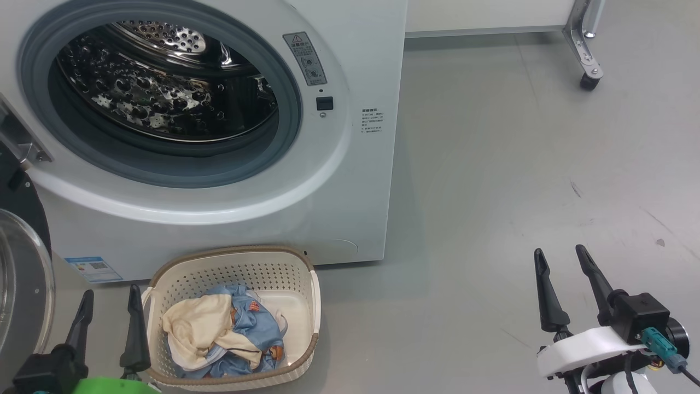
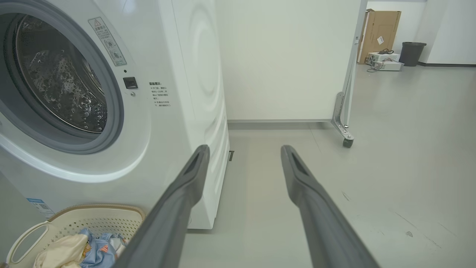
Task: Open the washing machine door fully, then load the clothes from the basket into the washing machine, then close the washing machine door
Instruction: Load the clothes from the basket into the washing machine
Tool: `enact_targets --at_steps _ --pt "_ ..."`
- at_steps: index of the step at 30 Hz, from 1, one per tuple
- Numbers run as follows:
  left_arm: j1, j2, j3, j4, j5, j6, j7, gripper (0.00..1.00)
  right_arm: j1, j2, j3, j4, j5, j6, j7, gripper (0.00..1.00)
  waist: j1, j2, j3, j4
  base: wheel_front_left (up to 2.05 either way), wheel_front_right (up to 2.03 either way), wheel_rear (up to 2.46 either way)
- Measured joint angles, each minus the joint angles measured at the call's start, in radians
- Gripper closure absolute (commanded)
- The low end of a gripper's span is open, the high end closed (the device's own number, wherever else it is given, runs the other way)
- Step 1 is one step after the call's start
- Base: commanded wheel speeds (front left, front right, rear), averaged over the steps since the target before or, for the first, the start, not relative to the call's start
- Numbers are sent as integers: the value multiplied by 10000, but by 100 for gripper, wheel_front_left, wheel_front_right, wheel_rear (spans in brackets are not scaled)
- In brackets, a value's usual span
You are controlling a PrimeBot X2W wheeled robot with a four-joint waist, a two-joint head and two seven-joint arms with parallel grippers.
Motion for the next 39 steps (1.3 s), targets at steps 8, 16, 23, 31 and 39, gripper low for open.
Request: enact_targets --at_steps 8,16,23,31,39 --pt "-8 0 -92 -4 0 0 0 0 -2 0 0 33 2 0 0 0 0 0 44 -4 0 0 0" --pt "-8 0 -529 -13 -44 0 0 0 -5 2 31 42 2 0 0 0 0 0 160 -40 0 0 0" --pt "-10 0 -554 -50 -105 0 0 0 -11 2 61 42 42 0 0 0 0 0 465 -112 0 0 0" --pt "-78 2 -619 -67 -293 0 0 0 -100 2 224 -2 196 -2 0 0 0 0 1107 -219 0 0 0" --pt "-679 0 -899 -19 -301 0 0 0 -458 0 332 -84 211 -12 0 0 0 0 2001 -348 0 0 0"
